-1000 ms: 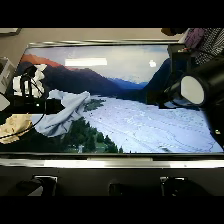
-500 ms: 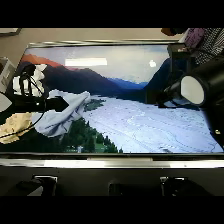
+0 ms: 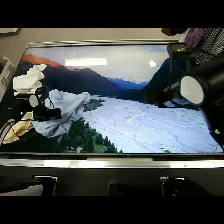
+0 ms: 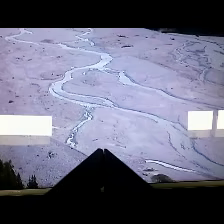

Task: Fold the clothes and pants, and hang the long-sleeved shirts on hangers.

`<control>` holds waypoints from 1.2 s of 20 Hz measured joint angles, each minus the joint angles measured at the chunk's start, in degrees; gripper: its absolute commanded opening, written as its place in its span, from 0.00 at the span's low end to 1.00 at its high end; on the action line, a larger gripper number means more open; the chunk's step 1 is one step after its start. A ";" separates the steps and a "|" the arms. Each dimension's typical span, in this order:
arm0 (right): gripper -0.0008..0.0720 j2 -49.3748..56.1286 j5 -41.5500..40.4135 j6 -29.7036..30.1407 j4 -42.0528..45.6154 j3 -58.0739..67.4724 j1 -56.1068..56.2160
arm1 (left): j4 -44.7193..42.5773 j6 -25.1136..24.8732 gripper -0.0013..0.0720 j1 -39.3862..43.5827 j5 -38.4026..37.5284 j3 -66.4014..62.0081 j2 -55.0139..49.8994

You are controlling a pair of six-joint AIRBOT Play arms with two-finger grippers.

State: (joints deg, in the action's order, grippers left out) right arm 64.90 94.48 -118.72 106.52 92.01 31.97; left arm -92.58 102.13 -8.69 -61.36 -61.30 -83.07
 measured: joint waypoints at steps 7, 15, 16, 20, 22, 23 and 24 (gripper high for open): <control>0.07 0.00 -1.31 1.25 0.13 0.00 0.00 | 11.08 -2.80 0.04 4.13 0.46 -0.79 -3.58; 0.12 -6.93 0.92 3.02 8.11 0.00 0.00 | 30.40 -3.08 0.07 29.27 4.79 -3.08 -3.72; 0.12 -8.52 1.84 3.30 11.15 0.00 0.00 | 31.47 -2.73 0.30 32.02 6.14 -3.15 -4.28; 0.16 -14.38 2.99 4.68 22.82 -3.06 -0.74 | 34.16 -2.03 0.90 35.60 7.82 -3.52 -4.42; 0.28 -16.48 1.97 2.14 24.79 -6.16 -5.33 | 34.86 -3.52 0.90 33.24 7.10 -3.91 -2.25; 0.33 -16.92 1.03 0.00 22.86 -7.72 -9.60 | 35.10 -4.48 0.91 31.28 6.43 -4.04 -0.76; 0.37 -16.85 -0.15 -1.53 18.53 -9.18 -14.64 | 35.26 -5.31 0.90 28.87 5.84 -4.15 1.01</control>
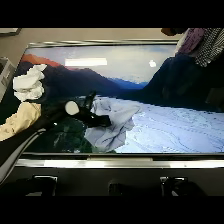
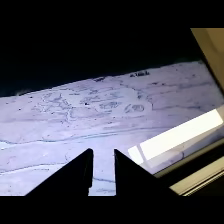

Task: Fold the clothes and pants, and hang the long-sleeved shirts on hangers.

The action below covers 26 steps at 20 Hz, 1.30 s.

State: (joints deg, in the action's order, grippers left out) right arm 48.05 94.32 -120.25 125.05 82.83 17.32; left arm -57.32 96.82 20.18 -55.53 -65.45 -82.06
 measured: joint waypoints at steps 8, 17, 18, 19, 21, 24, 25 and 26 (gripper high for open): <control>0.52 11.50 -11.41 24.48 -63.01 -21.07 -34.32 | 0.48 -2.29 0.90 -17.77 -1.92 -0.20 8.52; 0.65 26.12 -38.47 35.93 -82.31 -40.48 -15.02 | 0.61 -1.84 0.94 -21.66 -3.32 -0.20 9.33; 0.65 28.02 -40.96 36.79 -84.24 -40.89 -12.94 | 0.61 -1.68 0.94 -21.97 -3.74 -0.20 9.33; 0.65 29.42 -43.10 37.79 -86.05 -41.18 -11.34 | 0.61 -1.42 0.94 -22.32 -4.31 -0.20 9.33; 0.58 31.32 -46.64 39.54 -90.20 -41.46 -9.05 | 0.61 -1.25 0.94 -23.26 -5.01 -0.11 9.33; 0.11 32.76 -50.27 41.05 -92.59 -41.75 -7.45 | 0.50 -0.90 0.94 -24.22 -5.55 0.90 8.46; 0.07 33.03 -50.66 41.20 -92.59 -41.83 -7.21 | 0.48 -0.92 0.94 -24.24 -5.57 1.38 7.65; 0.07 33.14 -50.88 41.44 -92.94 -41.83 -7.02 | 0.46 -0.98 0.94 -24.04 -5.46 1.81 6.36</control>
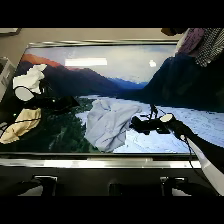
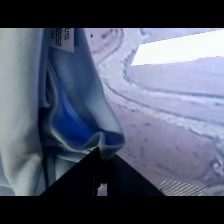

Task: Fold the clothes and pants, and hang the long-sleeved shirts on hangers.

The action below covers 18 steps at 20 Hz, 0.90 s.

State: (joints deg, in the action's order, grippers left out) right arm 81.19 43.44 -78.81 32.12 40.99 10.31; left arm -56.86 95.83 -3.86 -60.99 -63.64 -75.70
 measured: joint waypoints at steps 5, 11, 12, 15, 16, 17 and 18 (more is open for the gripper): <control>0.07 -0.74 2.27 0.42 -0.02 -0.02 0.39 | 3.91 -3.21 0.93 1.95 5.60 0.85 -8.24; 0.07 -4.24 5.90 0.61 0.11 -0.02 0.44 | 14.01 -7.85 0.91 4.61 15.80 0.92 -15.54; 0.07 -4.72 6.14 0.61 0.13 -0.02 0.44 | 14.93 -8.20 0.85 5.18 16.83 0.74 -16.46; 0.07 -5.70 7.10 0.61 0.17 -0.02 0.44 | 16.52 -8.68 0.44 6.80 18.58 0.13 -18.73; 0.07 -5.88 7.30 0.61 0.17 -0.02 0.44 | 17.00 -8.72 0.31 7.23 18.93 0.00 -19.32; 0.07 -6.03 7.56 0.61 0.17 -0.02 0.44 | 17.38 -8.83 0.06 7.54 19.06 -0.09 -19.74; 0.07 -6.27 7.69 0.61 0.20 -0.04 0.44 | 17.59 -8.90 0.04 7.80 19.06 -0.17 -20.04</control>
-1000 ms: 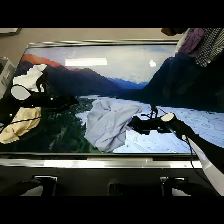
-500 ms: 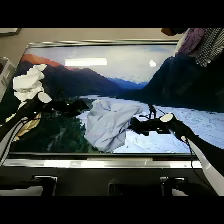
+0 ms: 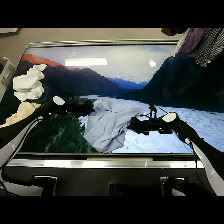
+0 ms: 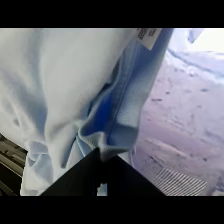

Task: Fold the clothes and pants, and hang the long-sleeved shirts on hangers.

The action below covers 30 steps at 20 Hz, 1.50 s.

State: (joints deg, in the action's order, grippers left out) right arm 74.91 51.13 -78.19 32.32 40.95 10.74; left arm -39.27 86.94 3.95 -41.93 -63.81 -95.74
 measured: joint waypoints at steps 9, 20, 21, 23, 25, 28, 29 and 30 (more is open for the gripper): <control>0.06 -15.39 1.60 -7.52 21.68 10.78 0.02 | -3.13 -1.90 0.04 -7.48 -7.74 -6.84 10.16; 0.07 -37.11 3.93 -15.34 37.97 44.22 0.09 | -11.21 5.99 0.04 -17.03 -11.32 -13.14 48.83; 0.07 -37.90 3.89 -16.31 39.26 46.10 0.09 | -12.17 6.95 0.04 -17.51 -11.26 -13.22 51.54; 0.07 -38.80 3.39 -18.08 41.29 48.74 0.09 | -13.81 8.15 0.04 -18.08 -10.47 -13.31 55.49; 0.07 -38.60 2.84 -19.69 42.91 50.14 0.09 | -14.93 8.92 0.04 -18.38 -10.36 -13.31 57.46; 0.07 -34.99 2.27 -24.81 45.70 51.08 0.09 | -15.96 9.42 0.04 -18.40 -9.97 -13.31 56.89; 0.07 -32.70 2.56 -26.82 46.40 51.23 0.09 | -16.35 9.51 0.04 -18.38 -10.03 -13.31 55.69; 0.07 -29.62 3.48 -29.07 47.10 51.32 0.09 | -16.79 9.53 0.04 -18.18 -10.47 -13.31 53.88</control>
State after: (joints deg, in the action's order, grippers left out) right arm 45.30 54.61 -107.26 79.42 92.27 10.83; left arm -56.05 96.47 -14.24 -52.40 -77.12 -41.87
